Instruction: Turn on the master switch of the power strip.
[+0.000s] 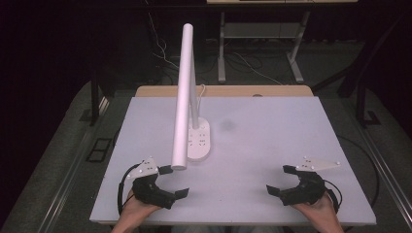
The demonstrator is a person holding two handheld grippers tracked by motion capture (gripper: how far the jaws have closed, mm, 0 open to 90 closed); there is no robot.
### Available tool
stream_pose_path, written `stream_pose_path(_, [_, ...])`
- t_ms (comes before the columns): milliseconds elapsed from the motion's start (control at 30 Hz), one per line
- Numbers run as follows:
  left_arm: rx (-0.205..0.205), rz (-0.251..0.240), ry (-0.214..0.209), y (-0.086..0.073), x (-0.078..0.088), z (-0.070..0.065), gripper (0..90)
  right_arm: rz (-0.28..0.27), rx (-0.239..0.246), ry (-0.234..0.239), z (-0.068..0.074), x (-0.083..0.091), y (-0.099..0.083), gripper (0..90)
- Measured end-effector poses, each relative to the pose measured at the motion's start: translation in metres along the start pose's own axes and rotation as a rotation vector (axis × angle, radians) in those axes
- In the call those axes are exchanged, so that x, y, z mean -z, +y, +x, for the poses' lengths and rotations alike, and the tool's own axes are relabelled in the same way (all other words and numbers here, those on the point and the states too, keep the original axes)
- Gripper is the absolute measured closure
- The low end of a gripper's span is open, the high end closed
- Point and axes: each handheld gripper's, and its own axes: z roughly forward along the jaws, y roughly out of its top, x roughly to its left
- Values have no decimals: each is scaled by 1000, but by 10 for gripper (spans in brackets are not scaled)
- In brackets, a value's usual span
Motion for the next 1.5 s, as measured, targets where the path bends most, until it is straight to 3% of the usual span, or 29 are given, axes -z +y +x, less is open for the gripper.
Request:
stream_pose_path(767, [-5,57,-38,30,-2,12,11,0,2,-3,-1,0,-1,1])
stream_pose_path(1100, [-15,80,-32,48,-8,20,12,1,3,-2,-1,1,-1,1])
stream_pose_path(1500, [6,83,-14,59,-9,34,20,-1,4,-3,-2,1,-2,1])
